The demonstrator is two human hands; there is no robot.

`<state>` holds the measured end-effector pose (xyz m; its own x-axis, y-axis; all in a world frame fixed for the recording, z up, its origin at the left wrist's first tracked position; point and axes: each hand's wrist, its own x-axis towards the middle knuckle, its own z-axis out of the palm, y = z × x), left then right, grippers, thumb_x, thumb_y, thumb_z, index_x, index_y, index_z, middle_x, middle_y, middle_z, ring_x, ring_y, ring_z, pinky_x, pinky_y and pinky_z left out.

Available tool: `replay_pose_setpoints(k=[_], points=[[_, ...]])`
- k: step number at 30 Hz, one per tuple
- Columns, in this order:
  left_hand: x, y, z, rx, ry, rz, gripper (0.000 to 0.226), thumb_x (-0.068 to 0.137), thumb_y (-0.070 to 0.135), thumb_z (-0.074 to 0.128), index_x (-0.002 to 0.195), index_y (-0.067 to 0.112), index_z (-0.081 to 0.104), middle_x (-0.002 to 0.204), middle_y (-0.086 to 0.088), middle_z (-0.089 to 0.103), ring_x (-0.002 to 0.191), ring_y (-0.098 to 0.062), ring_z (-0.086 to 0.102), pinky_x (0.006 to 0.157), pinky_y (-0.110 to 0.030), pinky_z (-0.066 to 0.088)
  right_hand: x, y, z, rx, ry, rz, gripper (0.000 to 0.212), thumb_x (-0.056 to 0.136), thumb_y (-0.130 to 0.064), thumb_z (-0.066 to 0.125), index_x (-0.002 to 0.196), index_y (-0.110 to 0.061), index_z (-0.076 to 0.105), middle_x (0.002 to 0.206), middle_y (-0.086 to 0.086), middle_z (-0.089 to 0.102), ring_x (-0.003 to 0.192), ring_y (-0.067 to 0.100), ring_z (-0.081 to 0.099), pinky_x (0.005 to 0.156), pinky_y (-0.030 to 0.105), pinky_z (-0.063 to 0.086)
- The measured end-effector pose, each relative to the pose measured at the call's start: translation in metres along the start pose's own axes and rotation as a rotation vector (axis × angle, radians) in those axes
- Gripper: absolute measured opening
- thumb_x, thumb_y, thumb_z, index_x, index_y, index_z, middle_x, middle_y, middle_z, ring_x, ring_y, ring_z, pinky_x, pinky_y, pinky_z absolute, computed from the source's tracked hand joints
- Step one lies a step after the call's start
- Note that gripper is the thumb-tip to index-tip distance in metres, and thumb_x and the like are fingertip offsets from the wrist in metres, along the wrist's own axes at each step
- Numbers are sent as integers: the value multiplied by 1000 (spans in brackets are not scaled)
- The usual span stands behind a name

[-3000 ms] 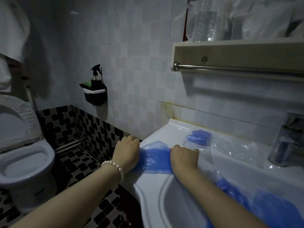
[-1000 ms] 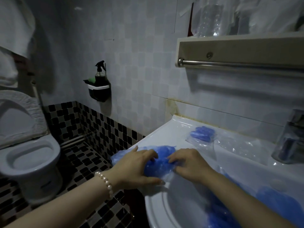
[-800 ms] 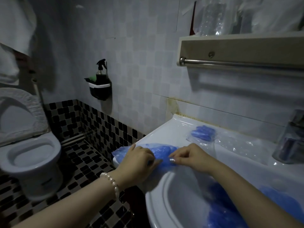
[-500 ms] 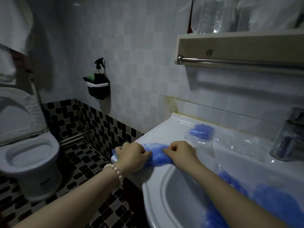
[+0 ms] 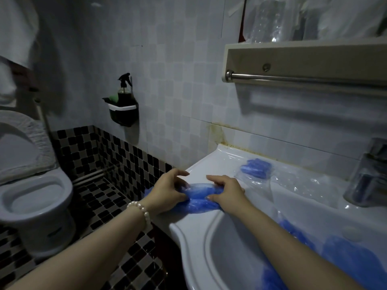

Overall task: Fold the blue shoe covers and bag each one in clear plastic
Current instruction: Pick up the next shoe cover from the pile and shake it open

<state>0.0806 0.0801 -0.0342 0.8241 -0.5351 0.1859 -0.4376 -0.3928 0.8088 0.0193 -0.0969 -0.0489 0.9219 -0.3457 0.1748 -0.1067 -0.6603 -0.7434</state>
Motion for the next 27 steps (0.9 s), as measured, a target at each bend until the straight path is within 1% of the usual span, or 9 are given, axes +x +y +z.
replay_pose_setpoints(k=[3,6,10,14,17,21,23,25,27], points=[[-3,1,-1,39,58,89,34,75,-8,69,96,18,65,80,6,60,70,-11,58,64,-17,51,-3,1,2,138,41,-84,46,70,10,68,73,-36,69,89,-5,61,90,24,61,90,39,51],[-3,-9,1,143,123,179,32,72,-18,59,73,10,74,71,9,54,63,-8,50,59,-11,42,-7,2,0,247,71,-126,49,68,23,60,55,-23,66,74,-5,57,73,17,60,70,18,53],[-4,-13,0,236,72,263,26,74,-17,62,73,5,77,76,12,52,69,-4,54,67,-8,44,-13,5,-6,181,58,-180,26,70,19,62,69,-3,75,74,-6,53,72,12,53,70,10,46],[-10,-15,-6,472,9,436,22,77,-2,64,82,14,78,80,9,59,73,-10,59,69,-13,46,-16,6,-26,-233,-92,-308,17,76,-22,65,88,-26,77,82,-16,51,91,10,46,92,30,35],[-21,-7,-17,651,-66,538,26,76,11,59,90,23,77,82,6,65,75,-7,57,74,-25,47,-18,-1,-43,-421,-245,-307,30,76,-45,58,101,-36,73,100,-16,49,104,7,37,99,32,26],[-30,28,-24,914,-344,409,43,73,31,40,101,25,73,96,5,67,90,-13,57,88,-32,42,-14,-12,-46,-777,-130,-527,23,89,-39,60,109,-36,70,113,-8,44,112,16,32,88,32,20],[-29,45,-25,729,-467,310,28,84,31,52,97,18,74,96,2,69,88,-15,60,86,-28,47,-5,-11,-38,-742,-76,-614,16,84,-34,68,99,-31,75,100,-5,48,102,22,40,76,30,21],[-25,52,-24,502,-449,307,16,89,22,61,99,19,73,99,4,69,90,-7,61,85,-20,47,7,-7,-28,-625,-80,-521,10,81,-24,72,90,-25,76,94,-8,48,95,18,41,68,19,24],[-18,48,-21,426,-312,436,20,88,19,64,106,20,72,109,8,67,100,-2,59,89,-14,44,17,-2,-19,-526,-75,-436,9,78,-15,74,84,-21,76,91,-7,51,91,16,43,65,12,26]])
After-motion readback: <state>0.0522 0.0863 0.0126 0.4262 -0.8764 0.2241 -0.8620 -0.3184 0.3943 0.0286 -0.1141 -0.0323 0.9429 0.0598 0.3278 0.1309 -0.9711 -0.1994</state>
